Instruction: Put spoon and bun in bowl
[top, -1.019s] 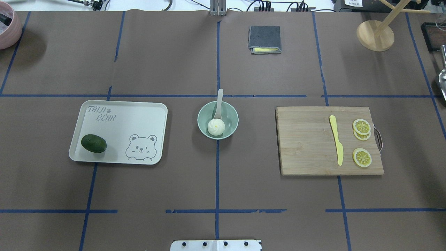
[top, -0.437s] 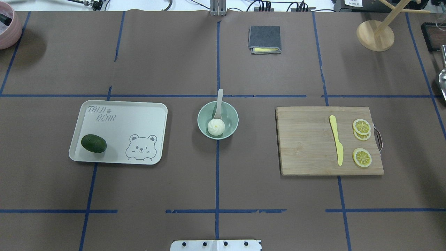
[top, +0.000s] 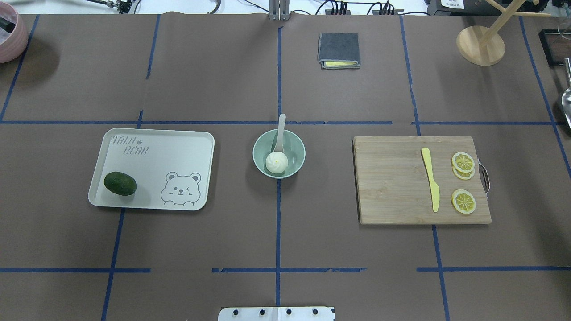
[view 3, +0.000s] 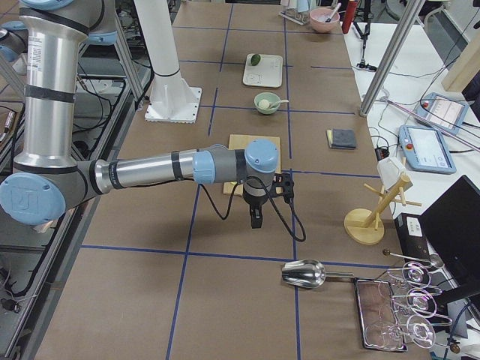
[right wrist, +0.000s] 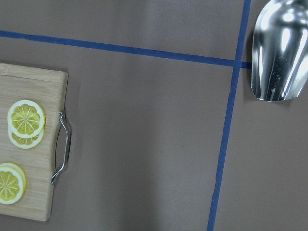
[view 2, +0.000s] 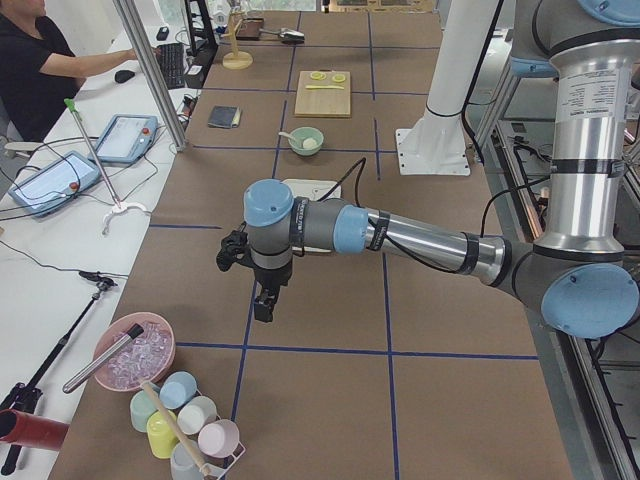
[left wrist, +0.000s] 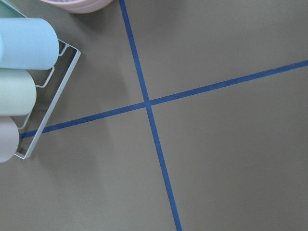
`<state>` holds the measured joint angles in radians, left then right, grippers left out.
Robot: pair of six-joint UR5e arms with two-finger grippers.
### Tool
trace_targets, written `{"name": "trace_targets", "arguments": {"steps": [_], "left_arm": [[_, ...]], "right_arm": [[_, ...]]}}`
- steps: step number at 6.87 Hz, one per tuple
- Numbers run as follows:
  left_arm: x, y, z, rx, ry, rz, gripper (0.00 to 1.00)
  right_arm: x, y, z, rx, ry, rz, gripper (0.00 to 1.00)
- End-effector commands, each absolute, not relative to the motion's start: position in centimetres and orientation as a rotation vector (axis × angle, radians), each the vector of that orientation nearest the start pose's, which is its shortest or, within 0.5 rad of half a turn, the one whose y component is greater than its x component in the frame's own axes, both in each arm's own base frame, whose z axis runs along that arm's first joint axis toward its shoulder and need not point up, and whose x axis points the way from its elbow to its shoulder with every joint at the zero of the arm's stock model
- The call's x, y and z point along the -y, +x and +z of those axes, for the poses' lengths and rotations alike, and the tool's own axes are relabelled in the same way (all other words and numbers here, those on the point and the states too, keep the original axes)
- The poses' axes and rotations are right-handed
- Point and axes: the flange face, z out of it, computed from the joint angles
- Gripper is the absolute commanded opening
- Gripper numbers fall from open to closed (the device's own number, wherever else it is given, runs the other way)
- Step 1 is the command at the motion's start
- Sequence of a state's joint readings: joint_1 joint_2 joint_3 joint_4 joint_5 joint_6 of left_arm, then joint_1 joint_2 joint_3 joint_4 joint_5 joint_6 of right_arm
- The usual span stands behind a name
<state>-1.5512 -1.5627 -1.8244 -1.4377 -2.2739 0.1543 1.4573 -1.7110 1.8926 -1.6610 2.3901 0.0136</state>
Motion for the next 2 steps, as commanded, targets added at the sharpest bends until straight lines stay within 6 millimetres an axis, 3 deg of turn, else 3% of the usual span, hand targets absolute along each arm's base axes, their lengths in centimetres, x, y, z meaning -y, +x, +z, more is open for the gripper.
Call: {"name": "trace_targets", "arguments": {"steps": [1,2], "left_arm": [[49.07,-5.87,55.09,-0.692,0.150,0.207,1.00],[49.08,-5.88,55.24,-0.690,0.146,0.204,1.00]], "right_arm": [[43.63,1.11,57.03,0.825,0.034,-0.124,1.00],[43.63,1.11,57.03,0.825,0.034,-0.124,1.00]]}}
